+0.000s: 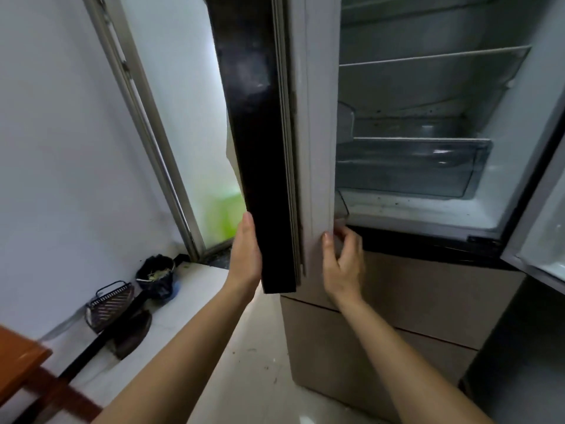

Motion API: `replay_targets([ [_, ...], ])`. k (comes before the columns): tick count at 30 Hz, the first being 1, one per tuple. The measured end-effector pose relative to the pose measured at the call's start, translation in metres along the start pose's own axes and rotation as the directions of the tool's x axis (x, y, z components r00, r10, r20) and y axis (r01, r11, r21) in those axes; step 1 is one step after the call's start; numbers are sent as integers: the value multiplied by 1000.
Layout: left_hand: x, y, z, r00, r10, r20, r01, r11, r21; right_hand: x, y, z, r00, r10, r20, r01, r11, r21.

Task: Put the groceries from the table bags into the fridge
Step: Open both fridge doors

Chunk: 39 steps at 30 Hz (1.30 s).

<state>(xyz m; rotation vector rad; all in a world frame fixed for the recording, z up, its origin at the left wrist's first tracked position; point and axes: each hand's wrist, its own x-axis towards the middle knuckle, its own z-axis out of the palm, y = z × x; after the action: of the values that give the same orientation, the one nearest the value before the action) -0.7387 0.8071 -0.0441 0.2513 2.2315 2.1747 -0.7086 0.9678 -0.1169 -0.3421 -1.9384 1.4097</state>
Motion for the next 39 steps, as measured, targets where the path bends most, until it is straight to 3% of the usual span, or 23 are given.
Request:
replay_targets([
  [5, -4, 9, -32, 996, 64, -62, -57, 992, 117, -13, -3, 23, 997, 34, 74, -30, 998, -59],
  [12, 39, -2, -80, 992, 62, -107, -53, 995, 87, -15, -9, 62, 988, -52, 147, 77, 981, -176],
  [19, 100, -17, -142, 993, 9, -121, -2, 998, 63, -24, -14, 104, 963, -194, 185, 259, 847, -464],
  [23, 124, -21, -159, 986, -28, -161, 48, 992, 119, -20, -14, 130, 941, -265, 211, 338, 719, -607],
  [32, 135, -44, -178, 991, 124, -44, -113, 974, 197, -12, -29, 191, 917, -239, 318, 398, 576, -714],
  [39, 135, -63, -180, 969, 243, -35, -220, 922, 318, -9, -24, 180, 889, -300, 347, 457, 507, -731],
])
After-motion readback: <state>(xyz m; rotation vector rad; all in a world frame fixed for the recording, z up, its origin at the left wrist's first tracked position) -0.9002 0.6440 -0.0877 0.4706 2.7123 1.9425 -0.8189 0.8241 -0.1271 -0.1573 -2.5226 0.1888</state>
